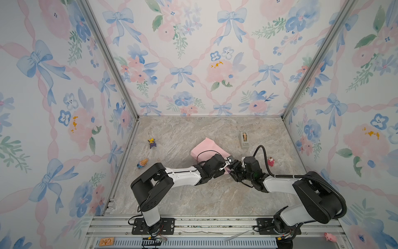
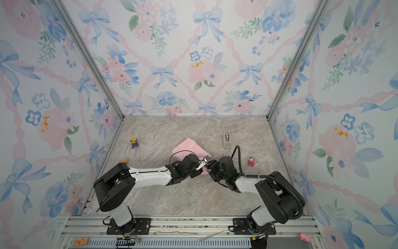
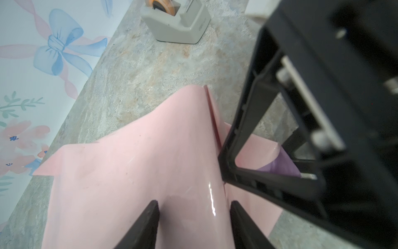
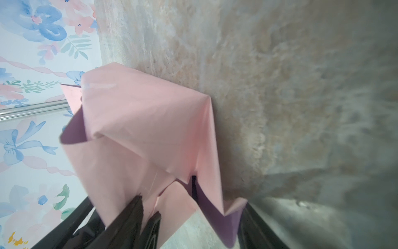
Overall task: Wrap a gift box in wrapping paper
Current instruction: Fifth fold the wrapping paper around the gift box.
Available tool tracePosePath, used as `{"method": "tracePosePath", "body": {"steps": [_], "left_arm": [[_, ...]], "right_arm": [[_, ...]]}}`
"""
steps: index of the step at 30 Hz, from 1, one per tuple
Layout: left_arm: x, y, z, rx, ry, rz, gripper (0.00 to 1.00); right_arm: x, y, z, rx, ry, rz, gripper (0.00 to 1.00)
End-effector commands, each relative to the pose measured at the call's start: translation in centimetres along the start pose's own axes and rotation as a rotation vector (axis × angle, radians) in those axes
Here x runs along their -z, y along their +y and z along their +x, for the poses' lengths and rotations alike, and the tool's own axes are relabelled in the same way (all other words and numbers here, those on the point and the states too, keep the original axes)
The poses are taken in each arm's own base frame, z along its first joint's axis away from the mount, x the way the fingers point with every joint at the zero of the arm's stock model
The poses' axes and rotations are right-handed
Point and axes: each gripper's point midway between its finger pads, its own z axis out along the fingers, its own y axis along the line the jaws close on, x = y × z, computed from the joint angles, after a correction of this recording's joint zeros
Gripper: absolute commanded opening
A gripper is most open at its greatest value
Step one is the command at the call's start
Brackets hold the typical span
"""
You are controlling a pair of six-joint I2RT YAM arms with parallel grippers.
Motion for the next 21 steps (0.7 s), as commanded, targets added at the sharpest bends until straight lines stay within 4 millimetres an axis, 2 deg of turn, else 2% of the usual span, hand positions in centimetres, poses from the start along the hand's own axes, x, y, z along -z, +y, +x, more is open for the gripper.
{"method": "tracePosePath", "body": {"steps": [1,10,13,21], "left_arm": [[-0.7,-0.7,1.3,0.01,0.034,0.031,0.55],[-0.7,-0.6,1.3,0.015,0.031,0.031,0.55],[-0.8,-0.6,1.3,0.016,0.031,0.03,0.55],[-0.9,-0.6,1.2,0.02,0.03,0.032,0.54]], "right_arm": [[-0.2,1.2,-1.2,0.051,-0.042,-0.036,0.69],[0.4,0.9,-1.9,0.145,-0.029,0.009,0.69],[0.3,1.0,-1.4,0.139,0.007,-0.012,0.68],[0.9,-0.6,0.2,0.105,0.078,0.013,0.54]]}}
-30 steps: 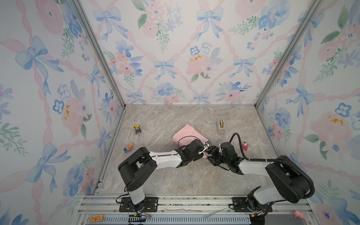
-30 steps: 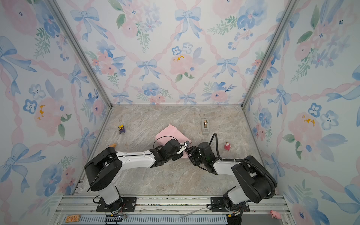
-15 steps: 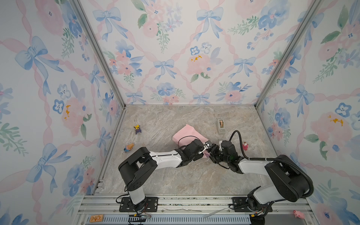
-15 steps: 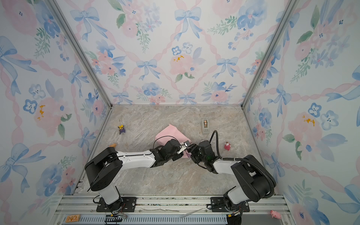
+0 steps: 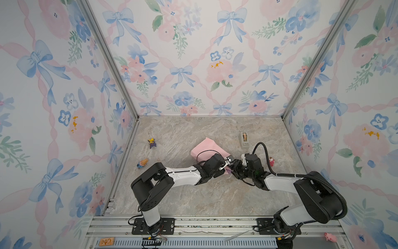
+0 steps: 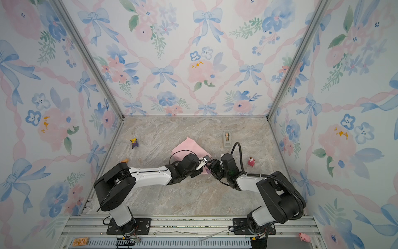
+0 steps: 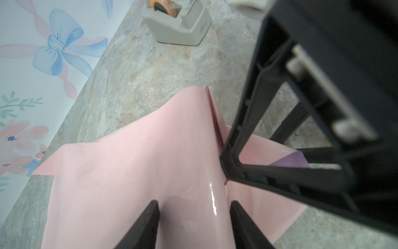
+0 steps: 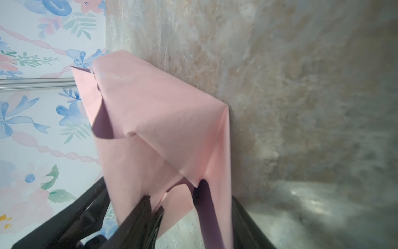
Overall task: Wrap a gift box in wrapping paper
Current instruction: Fifth fold the wrapping paper around the gift box.
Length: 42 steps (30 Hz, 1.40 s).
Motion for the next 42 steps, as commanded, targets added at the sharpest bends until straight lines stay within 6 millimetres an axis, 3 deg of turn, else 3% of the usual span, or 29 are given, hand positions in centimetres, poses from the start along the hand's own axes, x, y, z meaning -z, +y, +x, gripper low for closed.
{"method": "tracePosePath", "body": {"steps": [1,19,25,36,42], "left_arm": [[-0.8,-0.7,1.2,0.014,0.035,0.028,0.54],[-0.7,-0.6,1.2,0.02,0.034,0.027,0.53],[-0.7,-0.5,1.1,0.022,0.031,0.025,0.53],[-0.6,-0.4,0.8,0.031,0.02,0.027,0.52],[-0.5,-0.4,0.9,0.032,0.02,0.025,0.52]], "right_arm": [[0.7,-1.0,0.8,-0.01,0.031,0.026,0.53],[-0.2,-2.7,3.0,0.021,0.153,0.111,0.49],[-0.7,-2.9,2.7,0.015,0.147,0.123,0.4],[-2.2,-2.8,1.5,0.005,0.102,0.118,0.32],[-1.5,-2.7,0.9,0.026,0.056,0.123,0.39]]}}
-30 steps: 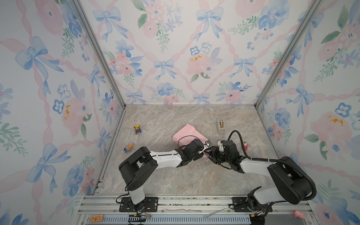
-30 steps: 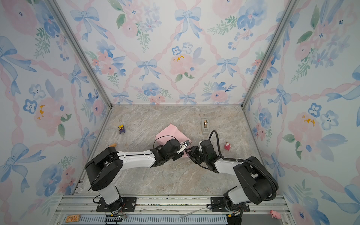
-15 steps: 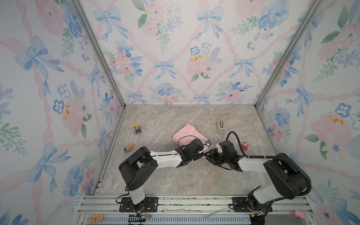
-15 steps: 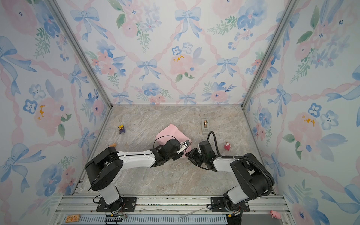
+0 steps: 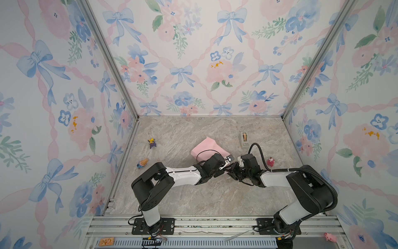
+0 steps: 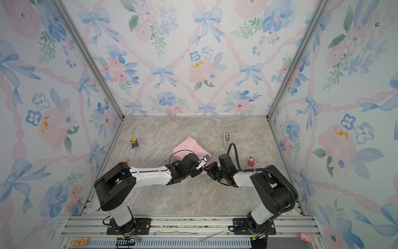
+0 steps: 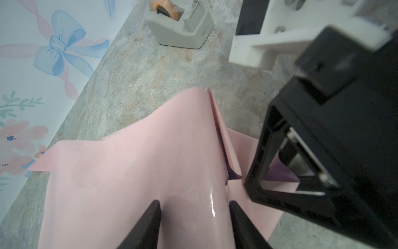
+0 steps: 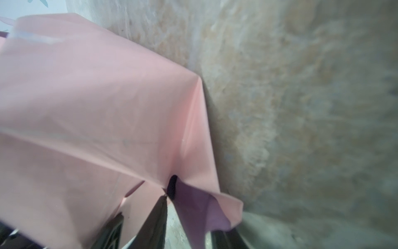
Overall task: Wrap a gift box in wrapping paper
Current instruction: Fifth fold the wrapping paper around the gift box.
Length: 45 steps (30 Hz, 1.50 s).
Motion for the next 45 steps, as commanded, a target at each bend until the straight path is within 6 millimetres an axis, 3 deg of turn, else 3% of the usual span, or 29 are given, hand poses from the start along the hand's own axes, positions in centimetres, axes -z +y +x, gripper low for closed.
{"method": "tracePosePath", "body": {"steps": [1,7,23,36,40,45], "left_arm": [[-0.4,-0.5,1.2,0.019,0.033,0.026,0.52],[-0.5,-0.6,1.1,0.02,0.03,0.029,0.52],[-0.2,0.2,-0.4,0.017,-0.011,0.011,0.56],[2.4,2.1,-5.0,-0.022,-0.18,-0.03,0.81],[3.5,1.0,-4.8,-0.133,-0.233,0.005,0.91],[3.8,-1.4,-3.0,-0.333,-0.25,0.049,0.98]], "right_arm": [[0.5,-0.6,-0.6,0.017,-0.053,0.035,0.41],[0.7,-0.8,-0.8,0.036,-0.063,0.049,0.45],[1.6,0.8,-0.8,0.033,-0.038,-0.01,0.15],[1.6,2.2,-1.1,0.003,-0.028,-0.041,0.06],[1.6,2.8,-1.1,0.004,-0.023,-0.054,0.06],[1.7,3.2,-1.2,0.002,-0.021,-0.061,0.07]]}}
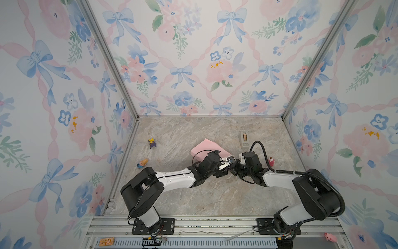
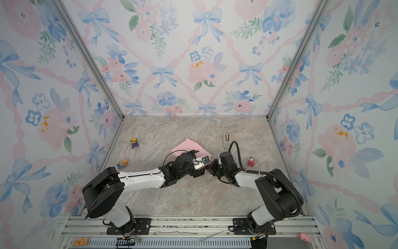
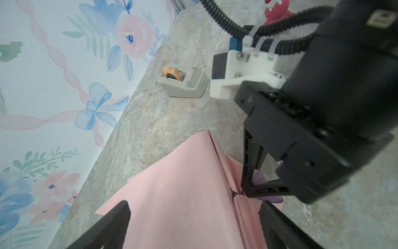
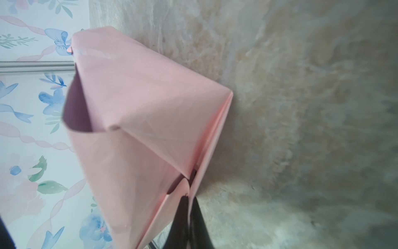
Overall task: Wrap a gift box in wrapping paper
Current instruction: Fifth fold the wrapping paper around the gift box.
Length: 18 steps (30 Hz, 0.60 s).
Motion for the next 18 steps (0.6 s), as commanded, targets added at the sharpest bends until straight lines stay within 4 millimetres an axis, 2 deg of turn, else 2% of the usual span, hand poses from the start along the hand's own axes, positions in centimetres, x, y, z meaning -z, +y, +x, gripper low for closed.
{"method": "tracePosePath", "body": {"steps": [1,16,17,18], "left_arm": [[0.5,-1.9,0.3,-0.157,-0.051,0.053,0.98],[-0.6,-3.3,2.0,-0.169,0.008,0.033,0.98],[-0.6,-3.8,3.3,-0.169,0.036,0.036,0.98],[-0.6,-3.8,3.5,-0.166,0.042,0.031,0.98]], "right_arm": [[0.3,1.0,-0.4,-0.009,0.002,-0.016,0.07],[0.4,2.0,-0.6,-0.047,0.014,-0.074,0.06],[0.4,2.1,-0.5,-0.049,0.015,-0.074,0.06],[0.4,1.9,-0.5,-0.051,0.017,-0.072,0.06]]}}
